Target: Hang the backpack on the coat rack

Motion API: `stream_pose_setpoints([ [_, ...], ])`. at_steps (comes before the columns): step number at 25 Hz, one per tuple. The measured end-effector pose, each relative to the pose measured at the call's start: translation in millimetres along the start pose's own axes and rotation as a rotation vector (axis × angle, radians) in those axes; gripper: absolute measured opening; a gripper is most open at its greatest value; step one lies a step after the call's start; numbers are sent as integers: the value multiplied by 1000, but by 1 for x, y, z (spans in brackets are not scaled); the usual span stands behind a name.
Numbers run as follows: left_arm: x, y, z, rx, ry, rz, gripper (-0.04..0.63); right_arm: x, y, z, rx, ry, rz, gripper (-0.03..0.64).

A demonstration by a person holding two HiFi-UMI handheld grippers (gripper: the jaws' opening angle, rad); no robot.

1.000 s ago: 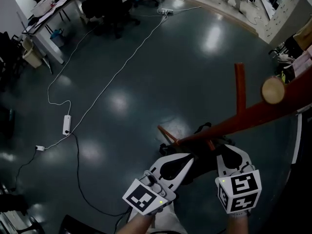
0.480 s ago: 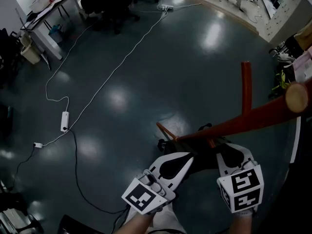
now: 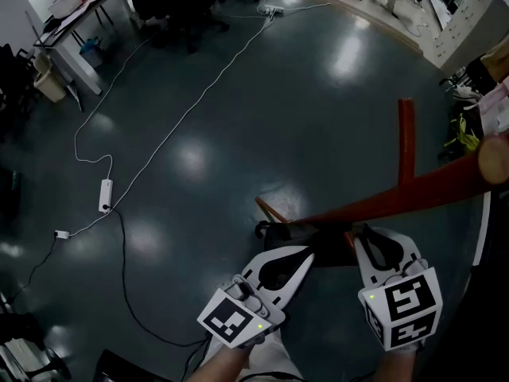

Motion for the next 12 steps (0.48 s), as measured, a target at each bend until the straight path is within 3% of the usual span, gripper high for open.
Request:
stream_pose_setpoints([
  [7,-7,-1,2,2,13,5,9,2,5,10,-8,-4,-11,43],
  [12,-6,-4,12,6,7,3,9,16,3,18,-75,20,11,43],
])
Point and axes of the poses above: the fingertips, and each gripper's own axes: z backward along the fingers, x to its left, y out of its underside, the point moved 9 cm from there along z, backward along the fingers, and after that the axes turned 10 degrees about -y, right-handed, at the moved point
